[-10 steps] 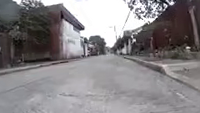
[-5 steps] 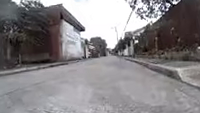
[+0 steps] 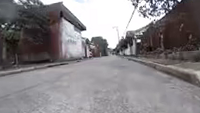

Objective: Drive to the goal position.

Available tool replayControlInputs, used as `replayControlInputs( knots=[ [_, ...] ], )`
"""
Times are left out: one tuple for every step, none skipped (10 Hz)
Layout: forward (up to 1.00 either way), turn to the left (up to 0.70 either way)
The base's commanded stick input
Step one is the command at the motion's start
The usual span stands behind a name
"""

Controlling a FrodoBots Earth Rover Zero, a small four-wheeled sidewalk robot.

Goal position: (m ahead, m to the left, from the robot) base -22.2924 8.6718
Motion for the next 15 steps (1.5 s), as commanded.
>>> replayControlInputs(
  knots=[
    [1.00, 0.00],
    [1.00, 0.00],
    [1.00, 0.00],
    [1.00, 0.00],
    [1.00, 0.00],
    [1.00, 0.00],
    [1.00, 0.00],
    [1.00, 0.00],
    [1.00, 0.28],
    [1.00, 0.38],
    [1.00, 0.38],
    [1.00, 0.38],
    [1.00, 0.38],
    [1.00, 0.38],
    [1.00, 0.38]
  ],
)
